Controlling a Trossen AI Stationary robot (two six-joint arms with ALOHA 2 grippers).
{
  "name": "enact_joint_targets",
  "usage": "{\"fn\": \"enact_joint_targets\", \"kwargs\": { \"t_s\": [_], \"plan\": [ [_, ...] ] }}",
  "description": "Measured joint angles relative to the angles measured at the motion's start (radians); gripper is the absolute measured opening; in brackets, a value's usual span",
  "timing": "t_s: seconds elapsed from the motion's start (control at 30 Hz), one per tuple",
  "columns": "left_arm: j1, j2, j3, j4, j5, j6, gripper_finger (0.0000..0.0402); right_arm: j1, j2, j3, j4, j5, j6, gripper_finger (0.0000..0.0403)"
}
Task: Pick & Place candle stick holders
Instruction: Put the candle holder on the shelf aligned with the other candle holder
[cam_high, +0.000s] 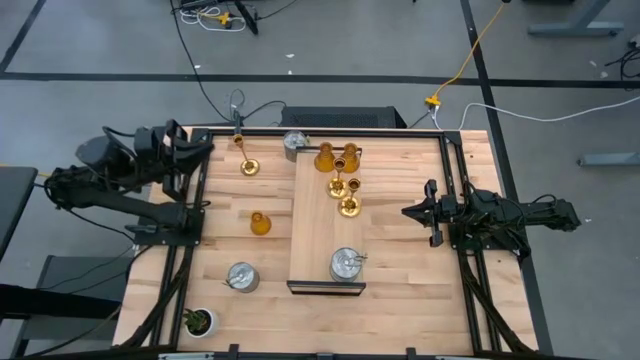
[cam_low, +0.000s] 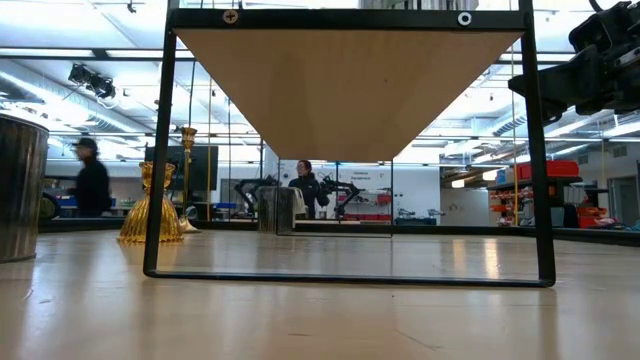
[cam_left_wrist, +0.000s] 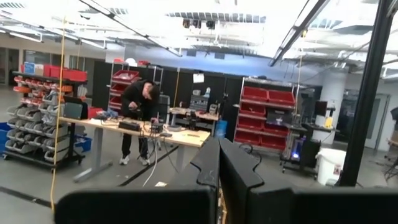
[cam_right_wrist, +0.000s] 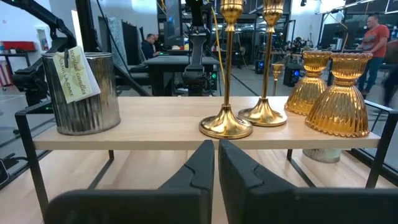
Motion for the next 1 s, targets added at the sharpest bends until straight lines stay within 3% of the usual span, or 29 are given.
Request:
{"fn": "enact_joint_targets", "kwargs": {
  "t_s": [0.5,0.77,1.0],
  "plan": [
    [0.0,0.02,0.0,-0.11,0.0,-0.003,0.001,0.0,0.0,0.0,0.0,0.0,0.0,0.0027],
    [0.0,0.065,-0.001,-0.245,0.087,-0.002,0.001,0.0,0.0,0.0,0.0,0.0,0.0,0.0027],
    [0.0,0.102,-0.001,-0.277,0.094,0.0,0.001,0.0,0.0,0.0,0.0,0.0,0.0,0.0027]
  ]
}}
